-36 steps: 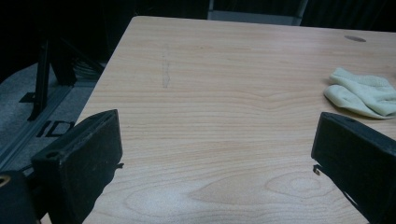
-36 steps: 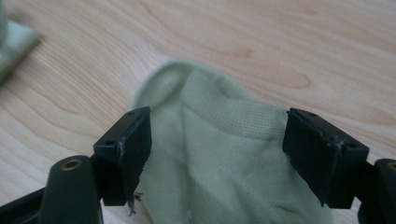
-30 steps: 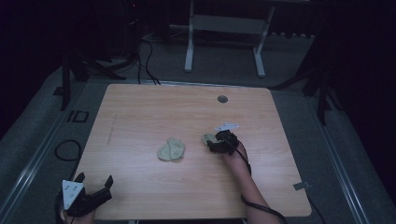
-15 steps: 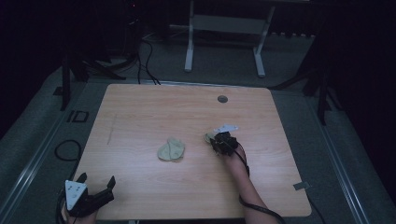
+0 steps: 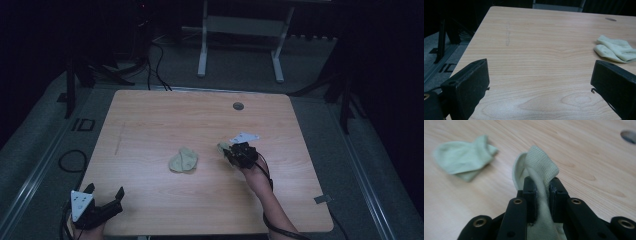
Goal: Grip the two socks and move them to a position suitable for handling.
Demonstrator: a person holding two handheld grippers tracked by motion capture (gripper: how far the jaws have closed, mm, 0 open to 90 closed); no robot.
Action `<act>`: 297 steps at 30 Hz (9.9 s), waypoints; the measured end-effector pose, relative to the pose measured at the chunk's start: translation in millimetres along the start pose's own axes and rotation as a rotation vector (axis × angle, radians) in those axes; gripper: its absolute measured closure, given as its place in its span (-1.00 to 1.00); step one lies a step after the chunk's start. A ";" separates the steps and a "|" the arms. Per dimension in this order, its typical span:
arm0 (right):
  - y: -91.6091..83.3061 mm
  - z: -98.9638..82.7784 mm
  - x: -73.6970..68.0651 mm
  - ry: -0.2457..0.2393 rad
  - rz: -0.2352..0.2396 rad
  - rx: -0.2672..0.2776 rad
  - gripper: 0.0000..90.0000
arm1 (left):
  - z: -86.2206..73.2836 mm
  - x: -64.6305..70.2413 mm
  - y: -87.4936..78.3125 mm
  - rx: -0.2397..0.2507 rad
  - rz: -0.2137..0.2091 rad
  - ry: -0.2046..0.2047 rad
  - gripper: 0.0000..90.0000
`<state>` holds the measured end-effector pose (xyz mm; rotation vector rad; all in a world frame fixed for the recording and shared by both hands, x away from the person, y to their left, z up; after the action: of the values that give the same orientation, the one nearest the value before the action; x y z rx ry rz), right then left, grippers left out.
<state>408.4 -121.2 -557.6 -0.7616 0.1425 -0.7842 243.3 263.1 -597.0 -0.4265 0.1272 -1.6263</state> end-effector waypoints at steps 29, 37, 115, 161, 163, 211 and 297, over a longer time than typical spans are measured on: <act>-79.4 -55.7 -92.9 -0.148 0.075 0.074 0.74 | 0.9 -3.1 -1.6 -0.006 0.021 -0.015 -0.95; -57.8 -74.3 -113.6 -0.120 0.099 0.017 0.73 | 1.6 0.0 1.3 -0.014 0.022 -0.023 -0.95; -64.8 -41.1 -101.4 -0.302 0.262 0.019 0.94 | -39.9 206.4 40.3 -0.596 -0.718 0.230 0.97; -72.3 -84.3 -66.6 -0.070 0.178 0.003 0.68 | -24.2 186.2 34.9 -0.481 -0.607 0.258 0.93; -69.3 -82.7 -70.1 -0.090 0.187 -0.002 0.69 | -27.8 191.5 36.0 -0.497 -0.621 0.273 0.99; -66.6 -61.9 -81.4 -0.184 0.225 0.014 0.08 | -23.4 171.7 27.7 -0.437 -0.671 0.262 0.06; 46.5 68.1 -83.0 -0.233 0.037 -0.082 0.74 | -35.9 132.3 17.7 -0.446 -0.552 0.242 -0.75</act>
<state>402.7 -4.5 -551.8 -0.9196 -0.0208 -0.6519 241.7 125.5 -609.9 -0.6412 0.6062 -2.1981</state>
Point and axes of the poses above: each handheld gripper's, and its own axes: y roughly forward along the jaws, z roughly out of its top, x roughly to its right, the point moved 7 cm from there along y, roughly forward along the jaws, and after that the axes turned 6 degrees about -y, right-handed, at the moved point
